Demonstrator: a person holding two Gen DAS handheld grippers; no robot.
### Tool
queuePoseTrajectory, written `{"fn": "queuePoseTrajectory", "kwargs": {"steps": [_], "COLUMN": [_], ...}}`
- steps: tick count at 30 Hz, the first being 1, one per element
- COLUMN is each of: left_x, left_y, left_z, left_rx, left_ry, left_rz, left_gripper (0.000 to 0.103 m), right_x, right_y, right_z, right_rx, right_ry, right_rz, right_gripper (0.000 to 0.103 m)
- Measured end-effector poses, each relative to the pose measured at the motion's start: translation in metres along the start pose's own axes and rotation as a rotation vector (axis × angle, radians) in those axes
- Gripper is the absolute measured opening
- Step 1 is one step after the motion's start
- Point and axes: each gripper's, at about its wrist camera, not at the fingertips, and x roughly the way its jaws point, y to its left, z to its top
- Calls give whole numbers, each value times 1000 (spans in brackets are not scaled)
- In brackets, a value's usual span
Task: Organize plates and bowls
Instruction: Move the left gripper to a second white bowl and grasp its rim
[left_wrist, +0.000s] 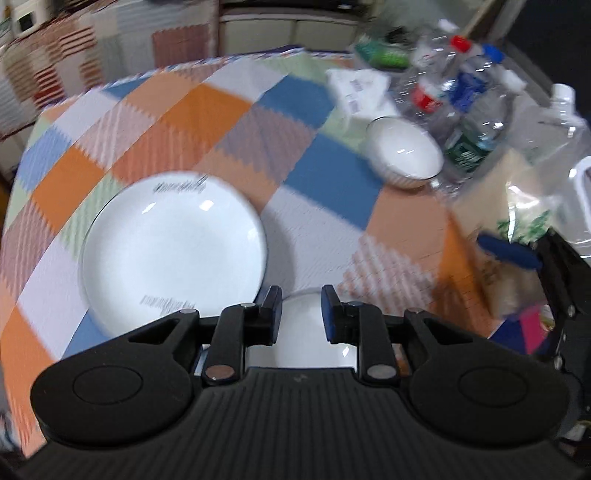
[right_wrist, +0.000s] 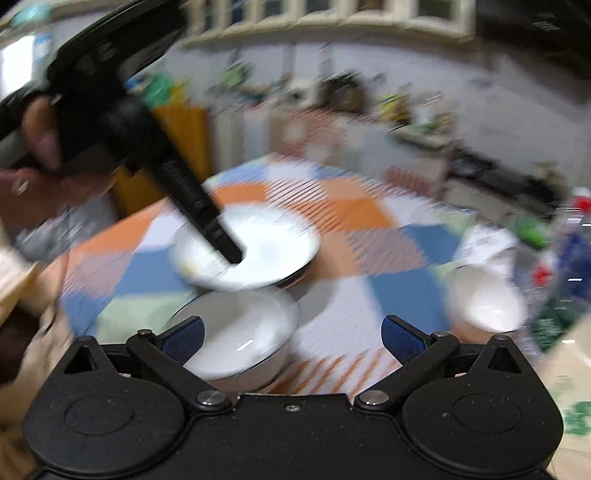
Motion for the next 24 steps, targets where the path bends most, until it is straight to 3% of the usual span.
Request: {"fn": "queuePoseTrajectory", "kwargs": {"steps": [1,3,7,11,15,18,24], "left_x": [3,10,28,55,82,99,127], "left_y": [-1,-1,-1,-9,-17,-23,-38], "left_z": [4,11,23,40,56,67,82], "left_rx": [5,-10,-32,28,63,39,1], "left_ry": [-11,-28,-54,-76,-101,-113,-115], "left_rz": [-10,-28,-60,-44,-53,-88,-144], "left_gripper": [22,22,27,30,31,42,45], "right_x": [-2,-4,16,51,88,110,146], "right_y": [-2,-6,-23,-45,-58,-72,-99], "right_z": [0,-1,-3,-10,-18,-25,-35], "right_rx": [13,34,138,238,314,403,565], "right_ry": [-54,-134,-141,-83,-40,-8,43], "right_rz": [-71,-121,-190,-300,-307,-342,-420], "right_gripper": [103,103,103,103,103,103,103]}}
